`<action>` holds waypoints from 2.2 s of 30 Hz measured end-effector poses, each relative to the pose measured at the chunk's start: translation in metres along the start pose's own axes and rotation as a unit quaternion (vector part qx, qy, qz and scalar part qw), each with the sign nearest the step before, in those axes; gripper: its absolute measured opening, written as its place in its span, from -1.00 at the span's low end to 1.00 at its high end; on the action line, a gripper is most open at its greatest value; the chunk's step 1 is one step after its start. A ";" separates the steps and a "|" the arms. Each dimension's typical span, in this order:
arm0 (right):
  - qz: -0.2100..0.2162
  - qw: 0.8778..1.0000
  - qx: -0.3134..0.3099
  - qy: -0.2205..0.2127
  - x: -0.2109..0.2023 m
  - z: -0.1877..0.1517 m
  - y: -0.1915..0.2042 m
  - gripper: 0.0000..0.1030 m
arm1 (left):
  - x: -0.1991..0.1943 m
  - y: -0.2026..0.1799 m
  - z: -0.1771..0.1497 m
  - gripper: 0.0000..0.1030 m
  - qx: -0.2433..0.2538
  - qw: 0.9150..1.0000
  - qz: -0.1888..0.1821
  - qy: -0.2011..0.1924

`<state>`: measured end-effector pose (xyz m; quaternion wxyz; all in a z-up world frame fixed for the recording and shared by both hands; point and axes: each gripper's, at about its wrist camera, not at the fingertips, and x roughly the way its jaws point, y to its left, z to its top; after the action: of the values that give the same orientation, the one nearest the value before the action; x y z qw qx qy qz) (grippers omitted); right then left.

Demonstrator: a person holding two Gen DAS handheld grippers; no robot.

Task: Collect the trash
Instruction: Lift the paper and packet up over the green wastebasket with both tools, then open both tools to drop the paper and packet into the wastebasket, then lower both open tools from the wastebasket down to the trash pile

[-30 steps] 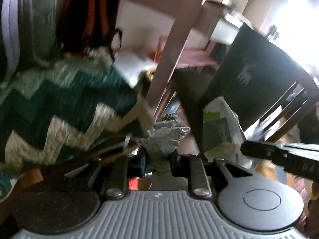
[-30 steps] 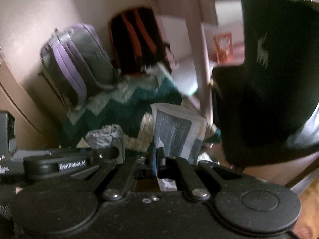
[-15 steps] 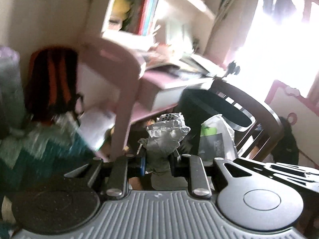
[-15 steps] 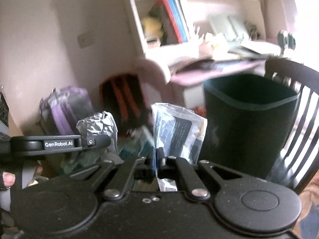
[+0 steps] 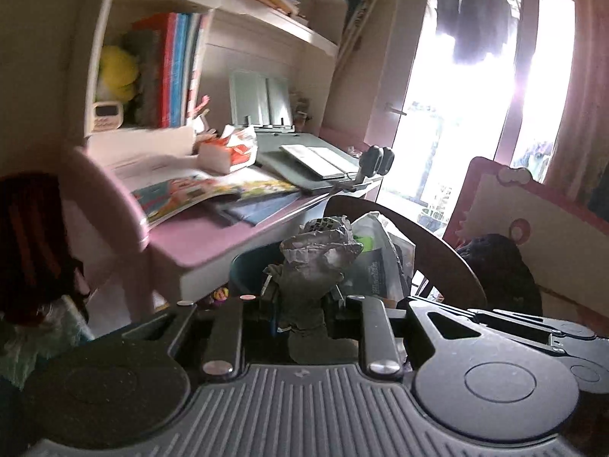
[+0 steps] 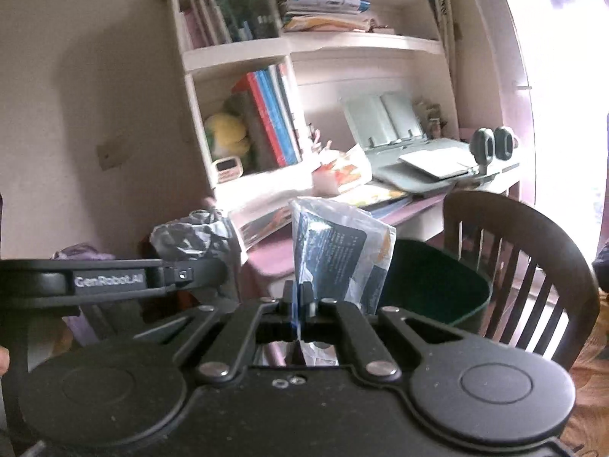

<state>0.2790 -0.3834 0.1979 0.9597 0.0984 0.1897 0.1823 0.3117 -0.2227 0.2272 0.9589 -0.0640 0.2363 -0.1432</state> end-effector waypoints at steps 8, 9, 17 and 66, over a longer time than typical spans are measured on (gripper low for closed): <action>-0.031 0.999 0.011 0.002 0.036 0.019 -0.043 -0.99 | 0.064 -0.022 0.016 -0.57 0.023 1.000 0.011 0.013; -0.034 0.999 0.014 0.005 0.043 0.020 -0.050 -0.99 | 0.072 -0.023 0.017 -0.57 0.025 1.000 0.011 0.015; -0.042 0.998 0.043 0.038 0.095 0.010 -0.095 -0.99 | 0.145 -0.026 0.002 -0.57 0.038 0.997 0.021 0.057; -0.024 0.997 -0.015 0.070 0.002 -0.003 -0.012 -0.12 | 0.006 0.010 -0.018 0.16 0.018 0.998 0.027 0.057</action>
<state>0.2836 -0.3935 0.1917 0.9494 0.0666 0.2562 0.1689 0.3104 -0.2158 0.2065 0.9485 -0.0321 0.2892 -0.1252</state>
